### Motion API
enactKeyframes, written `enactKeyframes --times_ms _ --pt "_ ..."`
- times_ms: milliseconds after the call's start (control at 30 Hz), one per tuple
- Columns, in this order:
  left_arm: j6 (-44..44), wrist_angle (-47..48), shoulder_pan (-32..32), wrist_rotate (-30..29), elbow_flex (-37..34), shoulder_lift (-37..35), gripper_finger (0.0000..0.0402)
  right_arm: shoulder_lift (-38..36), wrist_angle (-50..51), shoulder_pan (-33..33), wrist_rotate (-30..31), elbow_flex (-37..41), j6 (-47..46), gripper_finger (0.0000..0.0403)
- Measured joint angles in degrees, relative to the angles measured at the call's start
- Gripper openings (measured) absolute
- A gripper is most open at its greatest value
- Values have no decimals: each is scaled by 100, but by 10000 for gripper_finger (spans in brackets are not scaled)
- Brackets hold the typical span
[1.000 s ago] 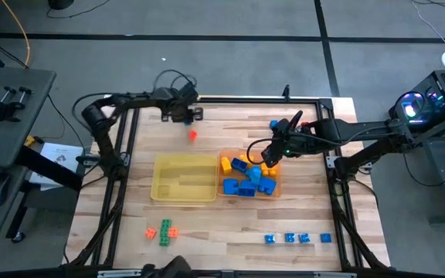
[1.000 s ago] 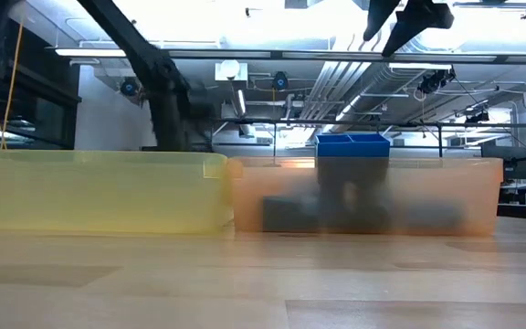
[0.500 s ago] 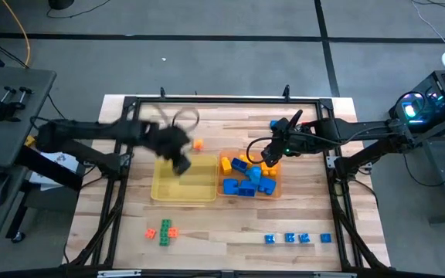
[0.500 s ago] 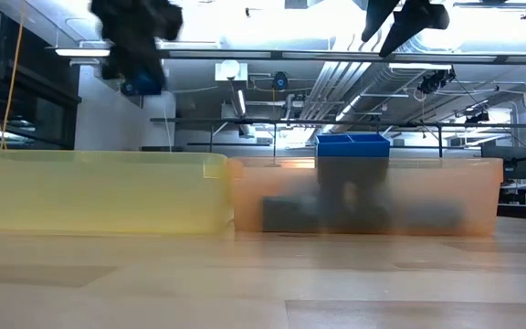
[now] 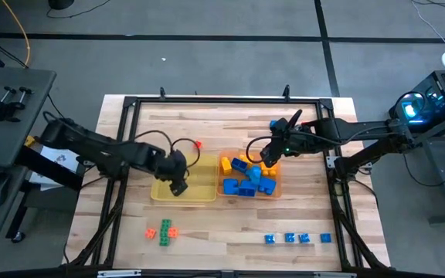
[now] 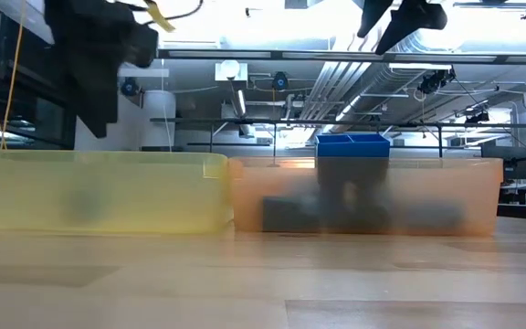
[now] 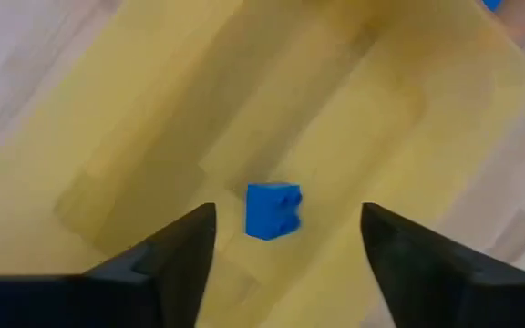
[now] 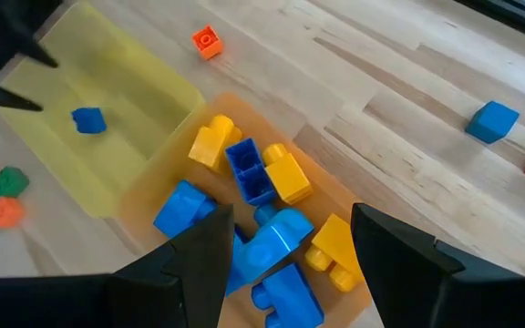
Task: Sort blocks by size
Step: Put the top small green game piece into the yellow bin
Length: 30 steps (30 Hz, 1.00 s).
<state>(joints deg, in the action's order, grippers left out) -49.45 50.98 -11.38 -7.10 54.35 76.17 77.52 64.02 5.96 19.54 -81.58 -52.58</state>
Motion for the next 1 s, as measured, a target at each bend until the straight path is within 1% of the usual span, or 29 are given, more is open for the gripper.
enactKeyframes --times_ms 67,133,200,233,267,333,400,467,533,600,633,700,733,867,1000 --pt "103 -3 221 292 5 1 279 0 -23 0 -49 0 9 218" --pt "214 -34 296 777 60 -41 289 0 -26 1 -72 0 10 218" --pt "80 -153 39 1037 86 -143 292 0 -21 1 -92 0 11 218" --pt "-225 -242 -186 1057 96 -209 293 0 -14 2 -92 0 13 218" --pt "-680 -301 -463 976 104 -259 292 0 -7 0 -93 0 13 218" --pt "-1873 -194 -1108 521 108 -290 290 0 1 2 -93 0 13 218" --pt "-3387 18 -1886 -26 62 -237 288 0 1 2 -93 0 13 218" --pt "-5166 96 -2686 -414 -48 -89 287 0 1 2 -93 1 54 218" --pt "-6853 68 -3381 -545 -151 209 287 0 -1 2 -91 0 142 218" --pt "-8059 -13 -3843 -449 -177 615 287 0 -3 -22 -91 0 237 218" --pt "-8329 -47 -3962 -302 -178 823 287 0 -1 -36 -93 0 258 218" --pt "-8431 -258 -3976 48 -186 1154 287 0 -3 -80 -110 0 270 218" --pt "-8449 -431 -3929 64 -184 1285 287 0 -3 -109 -112 0 270 218" --pt "-8352 -922 -3593 -188 -182 1517 287 0 -5 -225 -178 0 271 218" --pt "-8119 -858 -3293 -255 -181 1520 287 0 -7 -309 -264 0 314 218"
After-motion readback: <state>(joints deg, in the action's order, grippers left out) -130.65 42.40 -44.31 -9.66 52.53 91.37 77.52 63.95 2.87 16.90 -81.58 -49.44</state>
